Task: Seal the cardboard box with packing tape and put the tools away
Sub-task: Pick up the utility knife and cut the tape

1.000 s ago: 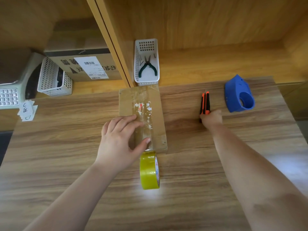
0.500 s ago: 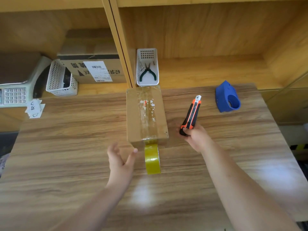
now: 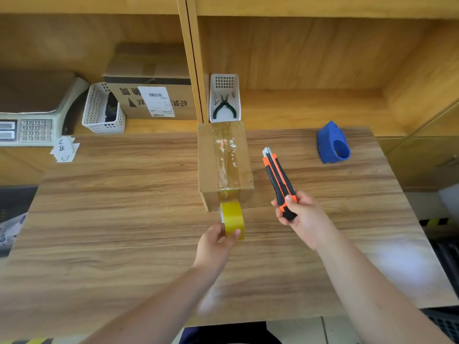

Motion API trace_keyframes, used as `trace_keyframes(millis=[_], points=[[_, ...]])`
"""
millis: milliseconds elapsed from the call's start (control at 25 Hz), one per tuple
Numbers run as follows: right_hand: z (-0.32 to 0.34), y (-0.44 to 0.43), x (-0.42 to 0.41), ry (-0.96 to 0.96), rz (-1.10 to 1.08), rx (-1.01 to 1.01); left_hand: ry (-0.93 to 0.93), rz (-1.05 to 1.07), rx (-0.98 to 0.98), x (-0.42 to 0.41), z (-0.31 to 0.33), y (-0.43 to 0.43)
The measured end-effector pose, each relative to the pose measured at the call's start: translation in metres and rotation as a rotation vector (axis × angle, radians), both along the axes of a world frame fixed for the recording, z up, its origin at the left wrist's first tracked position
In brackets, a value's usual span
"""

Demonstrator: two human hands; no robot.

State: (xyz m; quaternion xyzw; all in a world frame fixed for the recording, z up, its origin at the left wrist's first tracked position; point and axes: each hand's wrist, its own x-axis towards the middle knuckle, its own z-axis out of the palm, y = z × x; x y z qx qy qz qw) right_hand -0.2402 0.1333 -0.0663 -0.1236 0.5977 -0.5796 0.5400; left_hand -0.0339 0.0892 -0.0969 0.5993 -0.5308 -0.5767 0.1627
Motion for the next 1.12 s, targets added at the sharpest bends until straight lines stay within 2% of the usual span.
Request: trace_keyframes(millis=[240, 560, 760, 840, 1120], points=[[0.005, 0.015, 0.007, -0.068, -0.135, 0.078, 0.080, -0.048, 0.022, 0.017, 0.008, 0.003], [0.003, 0.021, 0.011, -0.041, 0.091, -0.037, 0.161, -0.015, 0.082, 0.020, 0.007, 0.003], [0.022, 0.022, 0.002, 0.405, 0.400, 0.109, 0.182, -0.032, 0.087, 0.021, 0.007, 0.005], [0.029, 0.020, -0.001, 0.522, 0.517, 0.149, 0.197, -0.021, 0.097, 0.022, 0.008, 0.005], [0.031, 0.018, -0.001, 0.870, 0.517, 0.136, 0.198, -0.045, 0.106, 0.028, 0.007, 0.006]])
